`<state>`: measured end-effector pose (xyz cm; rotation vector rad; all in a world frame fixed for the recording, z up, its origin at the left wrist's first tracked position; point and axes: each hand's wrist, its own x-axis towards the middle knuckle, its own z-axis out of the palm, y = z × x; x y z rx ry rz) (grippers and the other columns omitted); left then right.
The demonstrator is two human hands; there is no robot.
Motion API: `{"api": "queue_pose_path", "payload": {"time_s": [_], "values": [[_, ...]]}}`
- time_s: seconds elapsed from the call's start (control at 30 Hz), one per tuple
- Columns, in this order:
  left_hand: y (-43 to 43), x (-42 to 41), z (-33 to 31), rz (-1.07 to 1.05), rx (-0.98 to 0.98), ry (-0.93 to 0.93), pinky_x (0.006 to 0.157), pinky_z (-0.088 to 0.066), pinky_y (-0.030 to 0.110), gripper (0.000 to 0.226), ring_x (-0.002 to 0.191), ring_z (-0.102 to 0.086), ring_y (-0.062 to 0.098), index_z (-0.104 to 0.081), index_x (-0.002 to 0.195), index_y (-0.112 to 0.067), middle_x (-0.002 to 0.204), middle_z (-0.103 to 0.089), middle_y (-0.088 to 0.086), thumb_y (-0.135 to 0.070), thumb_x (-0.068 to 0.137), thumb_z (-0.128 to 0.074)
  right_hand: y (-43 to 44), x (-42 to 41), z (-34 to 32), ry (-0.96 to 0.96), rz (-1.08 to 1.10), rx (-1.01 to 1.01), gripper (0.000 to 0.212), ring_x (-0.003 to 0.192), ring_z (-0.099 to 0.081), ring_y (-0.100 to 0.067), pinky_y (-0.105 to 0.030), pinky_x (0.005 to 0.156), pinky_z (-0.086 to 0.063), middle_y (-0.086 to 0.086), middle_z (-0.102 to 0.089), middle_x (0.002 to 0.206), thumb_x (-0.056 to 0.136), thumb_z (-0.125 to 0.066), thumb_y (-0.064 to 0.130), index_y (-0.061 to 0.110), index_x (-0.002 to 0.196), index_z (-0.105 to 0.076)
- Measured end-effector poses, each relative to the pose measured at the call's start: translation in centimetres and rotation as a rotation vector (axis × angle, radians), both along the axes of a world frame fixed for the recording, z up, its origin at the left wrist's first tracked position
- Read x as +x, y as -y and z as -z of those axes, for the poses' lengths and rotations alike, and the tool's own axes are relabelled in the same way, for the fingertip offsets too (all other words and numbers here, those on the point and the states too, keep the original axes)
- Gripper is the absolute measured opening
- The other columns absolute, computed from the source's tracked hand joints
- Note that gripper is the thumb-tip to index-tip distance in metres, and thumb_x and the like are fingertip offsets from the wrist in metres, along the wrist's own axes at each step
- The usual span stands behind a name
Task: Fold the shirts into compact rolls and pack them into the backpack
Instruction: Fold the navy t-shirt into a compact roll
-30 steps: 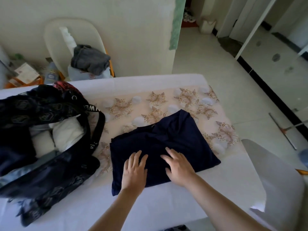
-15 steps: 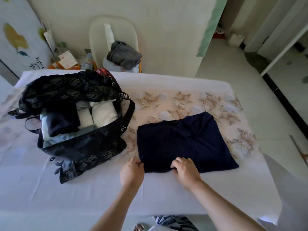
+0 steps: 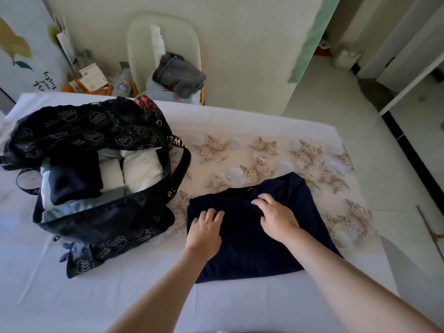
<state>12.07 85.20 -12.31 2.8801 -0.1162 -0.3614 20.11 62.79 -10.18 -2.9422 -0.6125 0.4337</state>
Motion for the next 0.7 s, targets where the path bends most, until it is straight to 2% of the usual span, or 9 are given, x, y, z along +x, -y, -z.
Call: {"api": "queue_pose_path", "payload": {"time_s": [0.07,0.13,0.17,0.23,0.33,0.43,0.53,0.63,0.7], "values": [[0.1,1.0,0.7,-0.031,0.011,0.01,0.098,-0.043,0.036,0.065,0.12,-0.044,0.025,-0.032,0.147,-0.018,0.136,-0.046,0.004,-0.015,0.088,-0.058,0.4,1.5,0.4,-0.025,-0.099,-0.15,0.084,0.1,-0.063,-0.021,-0.033,0.076,-0.054,-0.003,-0.013,0.164,0.087,-0.064,0.02,0.033,0.155,-0.018],[-0.3,2.0,0.9,-0.035,-0.018,0.041,0.089,-0.046,0.034,0.056,0.11,-0.052,0.025,-0.044,0.137,-0.017,0.12,-0.057,0.003,-0.001,0.085,-0.055,0.6,2.5,1.1,-0.031,-0.15,-0.235,0.092,0.097,-0.063,-0.022,-0.035,0.08,-0.053,-0.005,-0.006,0.166,0.087,-0.065,0.027,0.034,0.157,-0.006],[-0.6,2.7,0.7,-0.061,-0.061,0.065,0.083,-0.047,0.034,0.049,0.104,-0.055,0.025,-0.051,0.13,-0.016,0.112,-0.061,0.003,0.002,0.084,-0.052,0.6,3.0,1.4,-0.023,-0.14,-0.249,0.087,0.097,-0.063,-0.022,-0.035,0.082,-0.051,-0.005,-0.012,0.165,0.088,-0.064,0.029,0.033,0.157,-0.011],[-1.7,4.6,-0.5,-0.187,-0.157,0.127,0.069,-0.048,0.036,0.037,0.091,-0.058,0.026,-0.057,0.116,-0.016,0.102,-0.063,0.003,0.003,0.085,-0.047,0.2,4.1,1.6,0.024,-0.1,-0.212,0.058,0.096,-0.064,-0.02,-0.035,0.083,-0.049,-0.002,-0.038,0.152,0.094,-0.057,0.03,0.028,0.148,-0.037],[-3.8,8.9,-2.7,-0.385,-0.159,0.176,0.059,-0.043,0.036,0.031,0.078,-0.056,0.026,-0.052,0.11,-0.016,0.094,-0.061,0.006,0.003,0.086,-0.044,-1.2,6.7,1.3,0.124,0.116,0.081,0.027,0.084,-0.066,-0.023,-0.033,0.064,-0.048,0.001,-0.061,0.12,0.098,-0.052,0.029,0.019,0.122,-0.059],[-5.4,12.5,-4.2,-0.462,0.011,0.138,0.077,-0.049,0.038,0.033,0.097,-0.057,0.029,-0.047,0.119,-0.012,0.107,-0.06,0.011,0.002,0.089,-0.046,-2.7,9.5,0.4,0.299,0.197,0.28,0.016,0.081,-0.065,-0.027,-0.031,0.06,-0.042,-0.004,-0.062,0.11,0.098,-0.056,0.019,0.013,0.112,-0.063],[-5.2,13.5,-4.0,-0.426,0.194,0.186,0.098,-0.041,0.04,0.049,0.117,-0.045,0.03,-0.043,0.129,-0.013,0.128,-0.049,0.011,0.0,0.084,-0.055,-3.2,10.5,0.6,0.427,0.158,0.295,0.029,0.097,-0.058,-0.026,-0.04,0.079,-0.049,-0.007,-0.057,0.122,0.09,-0.061,0.006,0.014,0.118,-0.06],[-3.0,12.8,-2.2,-0.095,0.0,0.206,0.105,-0.033,0.038,0.06,0.128,-0.036,0.027,-0.042,0.141,-0.021,0.139,-0.043,0.004,-0.001,0.084,-0.052,-1.8,9.7,2.0,0.35,0.138,0.292,0.036,0.11,-0.055,-0.026,-0.043,0.09,-0.045,-0.003,-0.056,0.126,0.086,-0.061,0.003,0.017,0.119,-0.061],[-1.7,11.8,-0.4,0.107,0.03,0.023,0.112,-0.027,0.039,0.057,0.143,-0.023,0.024,-0.027,0.152,-0.026,0.156,-0.027,0.002,-0.019,0.098,-0.043,0.2,9.3,3.2,0.265,0.113,0.226,0.033,0.112,-0.057,-0.027,-0.044,0.093,-0.044,-0.002,-0.059,0.126,0.088,-0.06,0.006,0.017,0.119,-0.064]]}}
